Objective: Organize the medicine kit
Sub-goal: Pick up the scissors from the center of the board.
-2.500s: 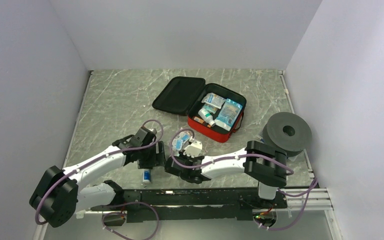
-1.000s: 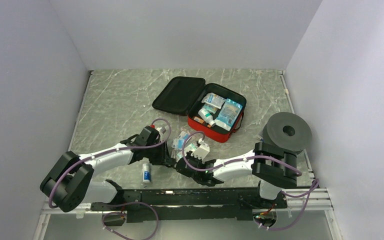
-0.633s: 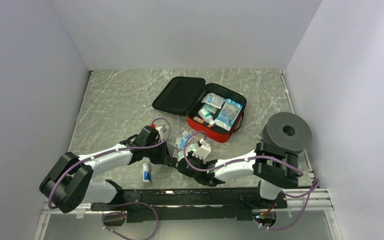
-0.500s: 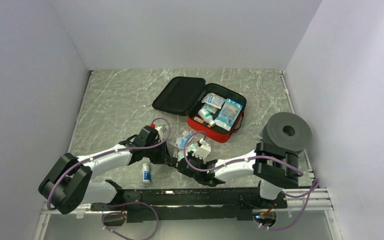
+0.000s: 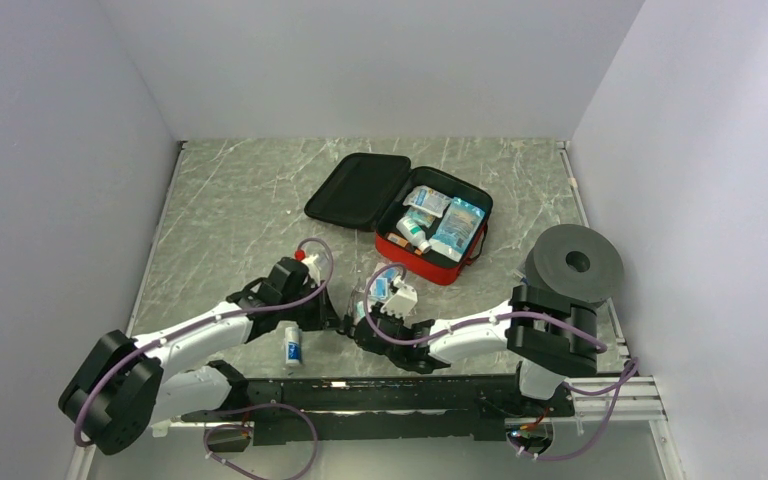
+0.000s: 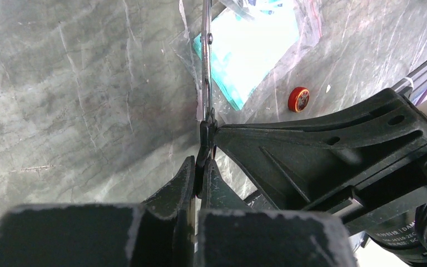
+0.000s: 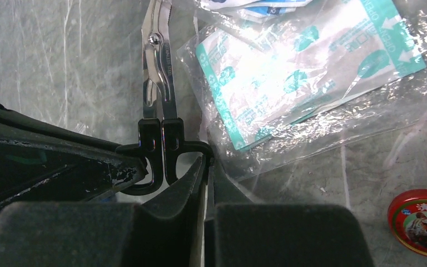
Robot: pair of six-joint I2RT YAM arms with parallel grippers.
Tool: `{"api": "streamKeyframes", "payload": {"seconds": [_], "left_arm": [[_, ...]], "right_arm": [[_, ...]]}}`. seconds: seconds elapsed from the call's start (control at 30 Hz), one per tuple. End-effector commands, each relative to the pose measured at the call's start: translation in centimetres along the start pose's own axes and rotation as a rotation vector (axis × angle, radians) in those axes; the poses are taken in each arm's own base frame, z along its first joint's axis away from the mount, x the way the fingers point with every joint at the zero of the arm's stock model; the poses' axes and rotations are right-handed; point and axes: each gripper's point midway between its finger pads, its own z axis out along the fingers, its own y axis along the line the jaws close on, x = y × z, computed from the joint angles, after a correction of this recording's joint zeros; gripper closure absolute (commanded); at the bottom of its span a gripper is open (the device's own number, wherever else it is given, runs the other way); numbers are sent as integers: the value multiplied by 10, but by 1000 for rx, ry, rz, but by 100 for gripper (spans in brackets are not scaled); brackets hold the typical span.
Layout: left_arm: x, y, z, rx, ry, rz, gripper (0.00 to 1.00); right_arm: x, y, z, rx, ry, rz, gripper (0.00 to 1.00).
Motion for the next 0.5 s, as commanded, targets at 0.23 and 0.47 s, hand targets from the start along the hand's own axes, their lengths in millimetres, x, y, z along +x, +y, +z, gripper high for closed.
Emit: {"api": "streamKeyframes", "payload": {"seconds": [0.23,0.47], "left_arm": [[-10,-11,-16,28,-63,41,100],[-13,-19,-32,46,-87,87,100]], "right_arm": [[-17,-27,-23,76,-7,-187,73],[-40,-27,-49,28,-39,-287,60]]}}
